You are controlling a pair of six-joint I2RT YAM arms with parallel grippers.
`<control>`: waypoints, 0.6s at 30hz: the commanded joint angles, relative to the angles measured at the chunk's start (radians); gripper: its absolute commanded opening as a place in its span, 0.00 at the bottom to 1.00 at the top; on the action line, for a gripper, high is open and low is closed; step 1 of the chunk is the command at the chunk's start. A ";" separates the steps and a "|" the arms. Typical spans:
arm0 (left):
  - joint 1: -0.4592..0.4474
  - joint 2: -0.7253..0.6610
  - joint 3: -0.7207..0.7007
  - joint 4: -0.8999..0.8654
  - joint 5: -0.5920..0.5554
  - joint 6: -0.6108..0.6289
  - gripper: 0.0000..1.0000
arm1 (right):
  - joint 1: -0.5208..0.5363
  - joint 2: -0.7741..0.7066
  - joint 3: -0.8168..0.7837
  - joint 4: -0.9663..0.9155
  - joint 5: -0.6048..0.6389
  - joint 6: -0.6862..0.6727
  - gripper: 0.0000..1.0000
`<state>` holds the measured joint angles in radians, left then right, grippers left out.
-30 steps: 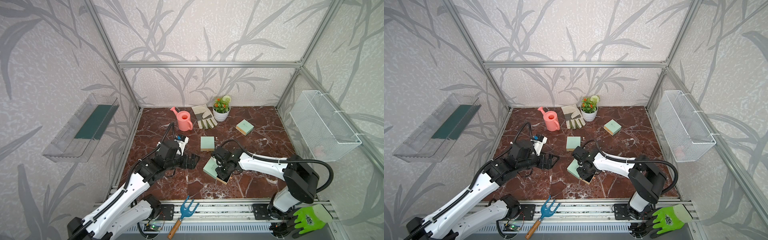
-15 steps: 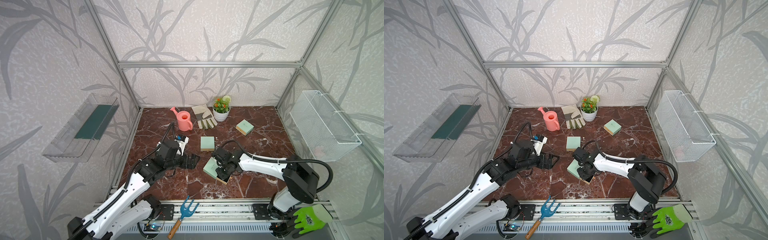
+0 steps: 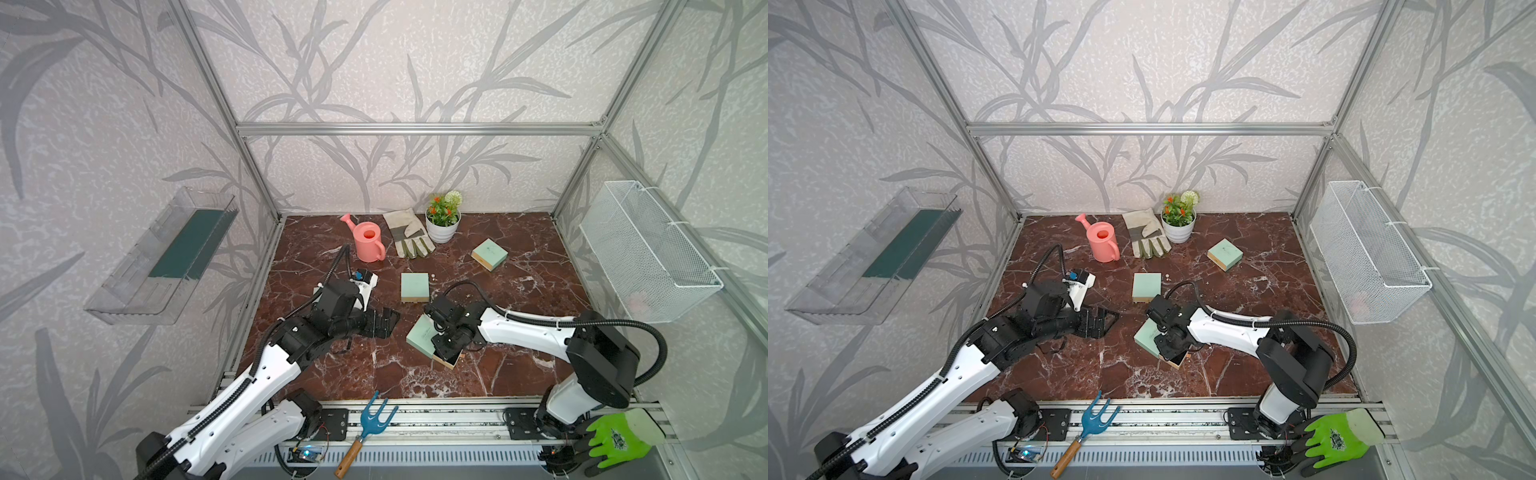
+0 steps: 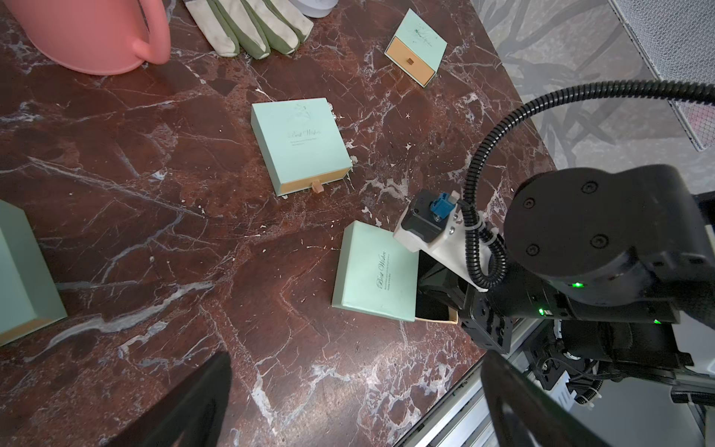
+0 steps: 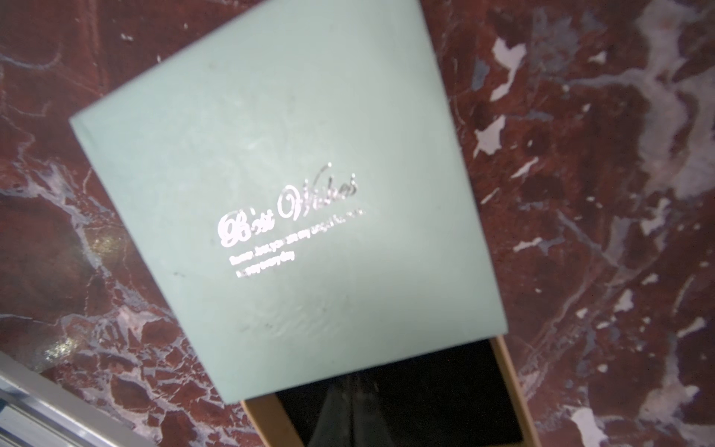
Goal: Take out the earrings from the drawer-style jewelry box
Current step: Pick up the earring from the drawer.
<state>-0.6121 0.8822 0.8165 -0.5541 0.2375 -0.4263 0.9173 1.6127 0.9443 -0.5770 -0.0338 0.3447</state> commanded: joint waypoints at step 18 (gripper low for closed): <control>0.006 0.001 0.016 -0.014 -0.006 0.008 0.99 | -0.010 -0.184 0.007 -0.142 0.028 0.007 0.00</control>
<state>-0.6121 0.8856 0.8165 -0.5545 0.2375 -0.4263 0.9157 1.4796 0.9401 -0.6579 -0.0219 0.3473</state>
